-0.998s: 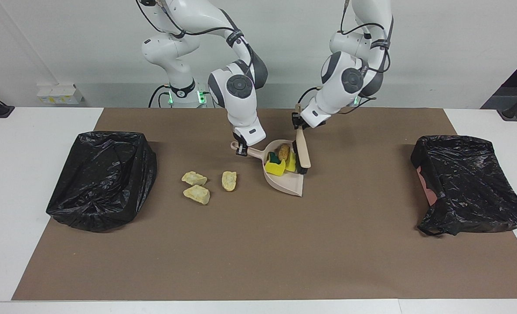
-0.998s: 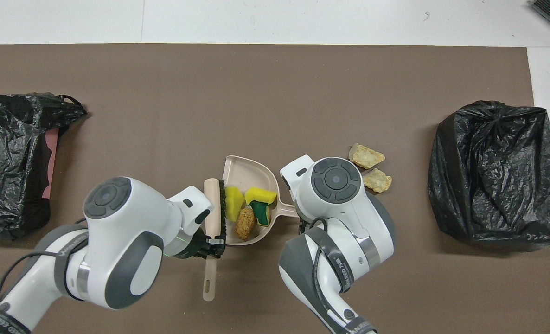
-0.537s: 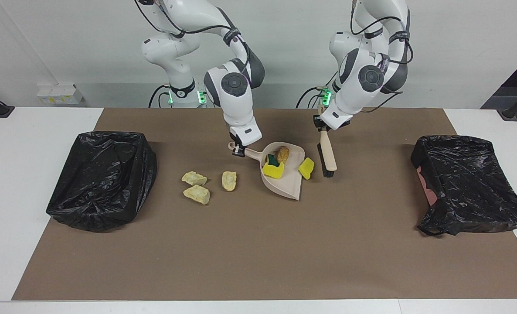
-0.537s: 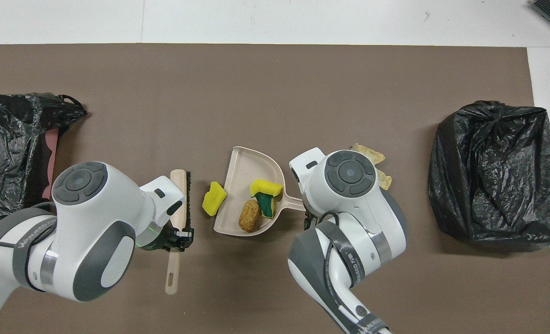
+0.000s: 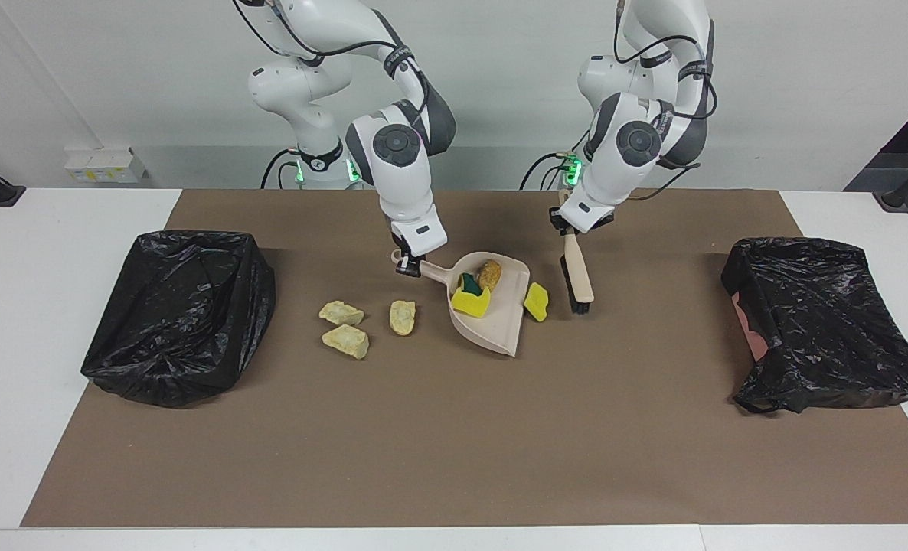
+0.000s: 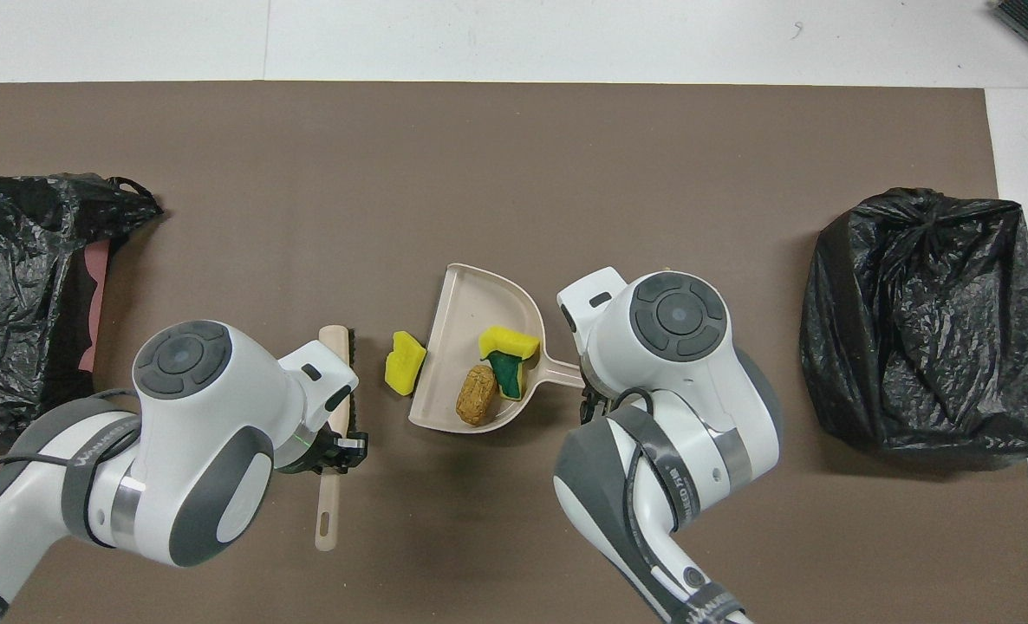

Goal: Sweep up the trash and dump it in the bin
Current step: 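Brush the sponges into the dustpan held by the right gripper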

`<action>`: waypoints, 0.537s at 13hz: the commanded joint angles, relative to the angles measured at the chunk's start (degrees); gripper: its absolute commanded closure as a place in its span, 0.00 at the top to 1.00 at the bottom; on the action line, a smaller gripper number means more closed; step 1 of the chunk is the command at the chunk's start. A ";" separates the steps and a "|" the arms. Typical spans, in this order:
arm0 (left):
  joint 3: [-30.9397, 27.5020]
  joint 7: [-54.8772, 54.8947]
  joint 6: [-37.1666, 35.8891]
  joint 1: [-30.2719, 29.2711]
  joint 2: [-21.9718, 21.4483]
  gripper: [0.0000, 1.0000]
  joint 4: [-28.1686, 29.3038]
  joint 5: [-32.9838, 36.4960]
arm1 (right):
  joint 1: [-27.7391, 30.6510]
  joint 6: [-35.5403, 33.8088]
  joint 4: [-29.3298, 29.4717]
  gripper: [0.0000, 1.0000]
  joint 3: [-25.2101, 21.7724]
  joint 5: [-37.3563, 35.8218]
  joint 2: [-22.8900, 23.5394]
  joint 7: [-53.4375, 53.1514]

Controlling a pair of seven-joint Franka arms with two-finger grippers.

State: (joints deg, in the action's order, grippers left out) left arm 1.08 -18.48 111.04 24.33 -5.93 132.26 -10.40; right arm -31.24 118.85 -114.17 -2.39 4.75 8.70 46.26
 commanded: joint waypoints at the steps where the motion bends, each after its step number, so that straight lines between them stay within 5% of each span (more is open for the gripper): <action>1: -0.20 -0.68 4.00 4.23 0.65 0.00 0.71 -1.62 | -0.66 -0.29 -0.79 0.00 0.19 -1.24 -0.52 0.67; 7: -0.20 -1.65 9.28 11.34 1.79 0.00 -1.12 -16.47 | -1.98 0.15 -0.79 0.00 0.19 -1.32 0.71 -0.56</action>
State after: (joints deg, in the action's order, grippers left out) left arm 1.54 -18.94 118.15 32.97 -4.49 132.20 -23.05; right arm -33.10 118.90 -114.77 -2.30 4.24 9.59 46.18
